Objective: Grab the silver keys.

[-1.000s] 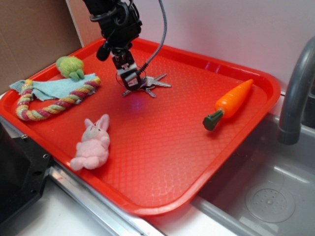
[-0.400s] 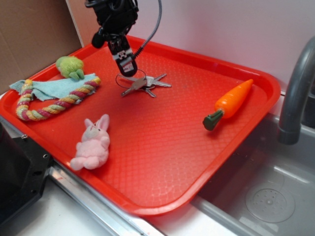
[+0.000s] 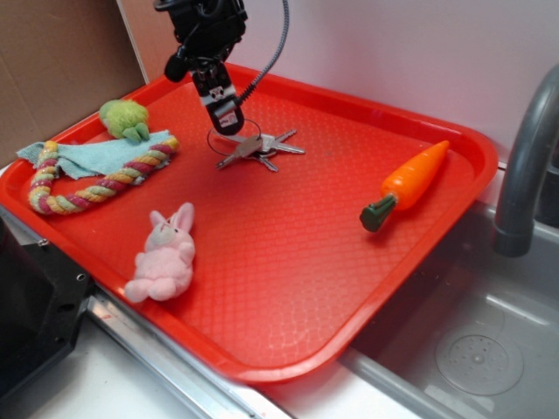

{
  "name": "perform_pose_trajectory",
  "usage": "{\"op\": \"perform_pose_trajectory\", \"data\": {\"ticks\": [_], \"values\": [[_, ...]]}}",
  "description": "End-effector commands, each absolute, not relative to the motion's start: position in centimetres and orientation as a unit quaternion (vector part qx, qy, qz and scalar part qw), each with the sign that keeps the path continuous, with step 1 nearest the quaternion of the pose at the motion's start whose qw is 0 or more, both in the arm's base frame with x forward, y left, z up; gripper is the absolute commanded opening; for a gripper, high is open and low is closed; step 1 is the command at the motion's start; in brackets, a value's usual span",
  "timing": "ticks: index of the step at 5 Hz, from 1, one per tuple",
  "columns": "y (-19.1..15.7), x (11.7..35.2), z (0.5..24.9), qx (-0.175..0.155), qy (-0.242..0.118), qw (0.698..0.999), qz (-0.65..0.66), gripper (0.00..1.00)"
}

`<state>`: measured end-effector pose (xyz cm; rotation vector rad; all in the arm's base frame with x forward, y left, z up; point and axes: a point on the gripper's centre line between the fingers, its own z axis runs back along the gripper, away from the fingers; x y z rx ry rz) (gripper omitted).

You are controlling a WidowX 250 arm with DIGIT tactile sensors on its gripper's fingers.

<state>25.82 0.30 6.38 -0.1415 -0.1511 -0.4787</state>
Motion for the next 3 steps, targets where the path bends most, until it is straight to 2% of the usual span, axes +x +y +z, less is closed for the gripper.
{"op": "perform_pose_trajectory", "data": {"ticks": [1,3], "values": [[-0.8,24.6,11.7,-0.058,-0.102,0.968,-0.22,1.0],[-0.3,26.9,8.0,-0.055,-0.069,0.972,-0.216,1.0]]}}
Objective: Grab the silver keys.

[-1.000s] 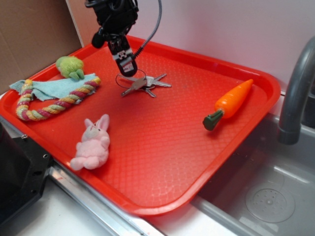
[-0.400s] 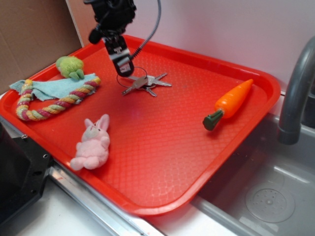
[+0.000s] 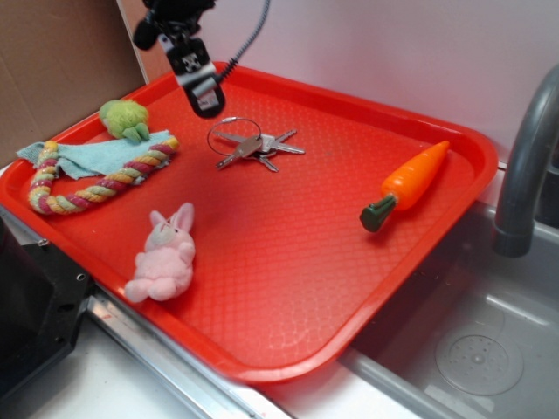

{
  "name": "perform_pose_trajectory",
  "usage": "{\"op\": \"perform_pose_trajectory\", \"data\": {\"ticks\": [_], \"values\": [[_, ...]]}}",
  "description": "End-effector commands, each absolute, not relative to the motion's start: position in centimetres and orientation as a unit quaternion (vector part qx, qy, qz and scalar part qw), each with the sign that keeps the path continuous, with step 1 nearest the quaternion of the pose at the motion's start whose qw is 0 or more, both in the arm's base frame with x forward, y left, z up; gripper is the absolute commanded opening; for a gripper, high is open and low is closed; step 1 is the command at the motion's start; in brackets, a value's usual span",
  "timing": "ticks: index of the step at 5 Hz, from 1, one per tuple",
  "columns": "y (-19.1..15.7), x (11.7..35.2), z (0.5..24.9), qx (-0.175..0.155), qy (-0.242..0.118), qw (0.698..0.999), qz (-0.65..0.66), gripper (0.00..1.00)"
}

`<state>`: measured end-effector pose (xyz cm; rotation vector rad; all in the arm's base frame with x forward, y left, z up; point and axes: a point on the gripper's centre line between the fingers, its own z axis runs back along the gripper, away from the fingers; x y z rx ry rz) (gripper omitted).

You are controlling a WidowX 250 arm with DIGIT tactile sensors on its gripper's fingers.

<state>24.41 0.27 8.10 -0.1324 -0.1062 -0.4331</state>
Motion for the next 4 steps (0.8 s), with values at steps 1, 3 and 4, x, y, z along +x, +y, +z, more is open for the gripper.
{"op": "perform_pose_trajectory", "data": {"ticks": [1,3,4], "values": [[-0.4,27.5,6.0,-0.057,-0.057,0.972,-0.219,1.0],[-1.9,27.9,3.7,-0.071,-0.038,0.972,-0.22,0.0],[-2.0,27.8,4.1,-0.078,-0.041,0.971,-0.222,0.0]]}}
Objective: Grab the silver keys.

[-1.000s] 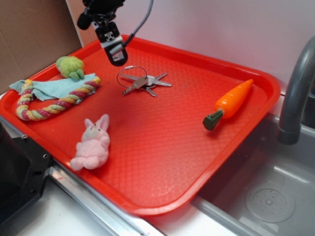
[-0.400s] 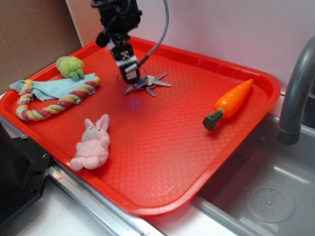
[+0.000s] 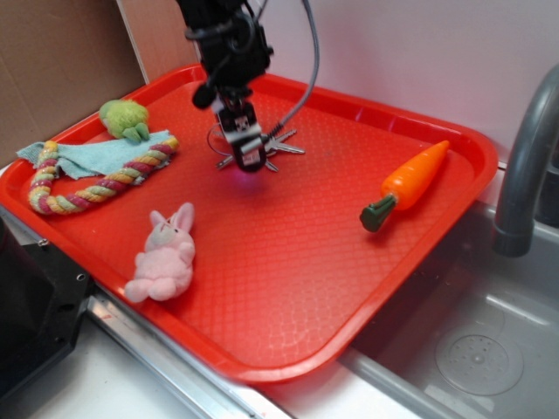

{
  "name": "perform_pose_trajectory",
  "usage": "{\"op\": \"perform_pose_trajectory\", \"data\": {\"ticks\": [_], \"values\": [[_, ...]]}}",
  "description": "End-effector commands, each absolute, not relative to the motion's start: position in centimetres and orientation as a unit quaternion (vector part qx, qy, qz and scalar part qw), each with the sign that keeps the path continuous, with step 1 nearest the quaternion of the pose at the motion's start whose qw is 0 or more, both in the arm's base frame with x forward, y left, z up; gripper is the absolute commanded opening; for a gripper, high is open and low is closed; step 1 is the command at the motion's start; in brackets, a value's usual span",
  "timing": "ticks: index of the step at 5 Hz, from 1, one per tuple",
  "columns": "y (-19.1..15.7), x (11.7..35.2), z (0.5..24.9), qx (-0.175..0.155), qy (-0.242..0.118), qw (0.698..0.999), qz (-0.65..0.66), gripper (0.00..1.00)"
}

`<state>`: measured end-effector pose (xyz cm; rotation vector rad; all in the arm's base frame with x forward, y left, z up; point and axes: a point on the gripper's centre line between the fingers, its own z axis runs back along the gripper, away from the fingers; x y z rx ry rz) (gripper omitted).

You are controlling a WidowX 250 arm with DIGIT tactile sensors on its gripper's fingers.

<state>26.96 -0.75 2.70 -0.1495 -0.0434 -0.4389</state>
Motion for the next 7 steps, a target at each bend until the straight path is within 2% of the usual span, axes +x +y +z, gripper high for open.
{"op": "perform_pose_trajectory", "data": {"ticks": [1,2,3,5,6,7], "values": [[-1.7,27.7,4.6,-0.08,-0.044,0.971,-0.221,0.0],[-1.5,27.5,5.6,-0.086,-0.049,0.971,-0.22,0.0],[-1.4,25.7,7.8,-0.097,-0.063,0.97,-0.213,0.0],[-0.2,25.7,12.5,-0.113,-0.084,0.974,-0.177,0.0],[0.7,26.0,15.8,-0.077,-0.046,0.992,-0.091,0.0],[1.1,26.3,19.5,-0.026,-0.005,0.999,0.032,0.0]]}}
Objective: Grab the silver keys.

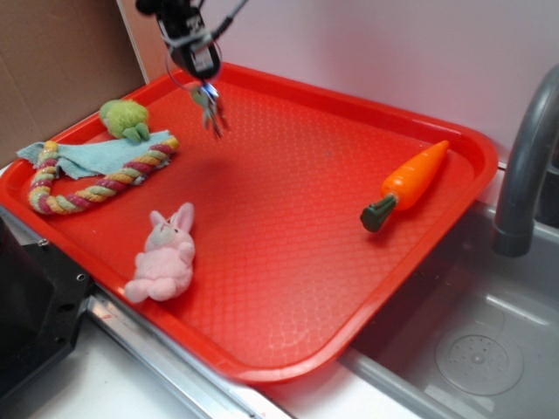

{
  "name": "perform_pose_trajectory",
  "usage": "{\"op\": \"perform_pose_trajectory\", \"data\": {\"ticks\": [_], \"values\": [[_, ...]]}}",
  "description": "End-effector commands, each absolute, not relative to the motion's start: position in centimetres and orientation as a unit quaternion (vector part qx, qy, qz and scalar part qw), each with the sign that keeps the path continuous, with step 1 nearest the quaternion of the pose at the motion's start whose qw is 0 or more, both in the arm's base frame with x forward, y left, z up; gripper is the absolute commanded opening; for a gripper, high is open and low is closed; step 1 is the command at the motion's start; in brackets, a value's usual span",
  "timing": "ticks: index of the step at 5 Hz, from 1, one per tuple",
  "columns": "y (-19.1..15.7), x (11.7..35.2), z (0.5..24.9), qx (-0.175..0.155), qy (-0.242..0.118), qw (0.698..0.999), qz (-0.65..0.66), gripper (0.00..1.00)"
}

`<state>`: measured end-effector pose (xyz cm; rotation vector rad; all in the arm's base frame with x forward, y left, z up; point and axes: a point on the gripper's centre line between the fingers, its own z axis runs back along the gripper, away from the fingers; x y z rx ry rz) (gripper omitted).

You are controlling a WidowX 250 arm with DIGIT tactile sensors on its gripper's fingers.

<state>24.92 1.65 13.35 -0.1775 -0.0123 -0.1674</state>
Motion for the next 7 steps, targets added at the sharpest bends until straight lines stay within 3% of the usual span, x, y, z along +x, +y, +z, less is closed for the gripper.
{"op": "perform_pose_trajectory", "data": {"ticks": [1,2,3,4,7], "values": [[0.8,26.2,20.5,0.004,-0.005,0.994,0.105,0.0],[-0.2,26.1,20.3,0.021,-0.031,0.996,0.077,0.0],[-1.4,23.6,21.8,0.025,-0.057,0.997,0.055,0.0],[-1.4,23.2,22.5,0.012,-0.066,0.996,0.051,0.0],[-1.3,23.3,21.9,0.007,-0.053,0.997,0.056,0.0]]}}
